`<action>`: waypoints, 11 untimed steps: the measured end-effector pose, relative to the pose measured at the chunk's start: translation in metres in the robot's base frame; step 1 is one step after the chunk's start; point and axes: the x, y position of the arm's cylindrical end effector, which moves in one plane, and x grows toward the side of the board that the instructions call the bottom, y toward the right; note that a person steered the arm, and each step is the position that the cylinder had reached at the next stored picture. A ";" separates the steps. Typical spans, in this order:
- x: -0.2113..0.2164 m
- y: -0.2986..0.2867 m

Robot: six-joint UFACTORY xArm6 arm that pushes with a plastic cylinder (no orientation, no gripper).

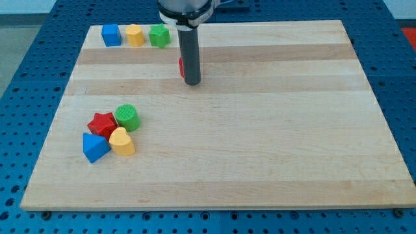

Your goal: Place the red circle at the right of the green star

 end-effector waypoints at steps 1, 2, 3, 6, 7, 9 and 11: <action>-0.019 0.000; -0.029 -0.001; -0.021 -0.009; -0.039 -0.025; -0.050 -0.025; -0.064 -0.025; -0.073 -0.018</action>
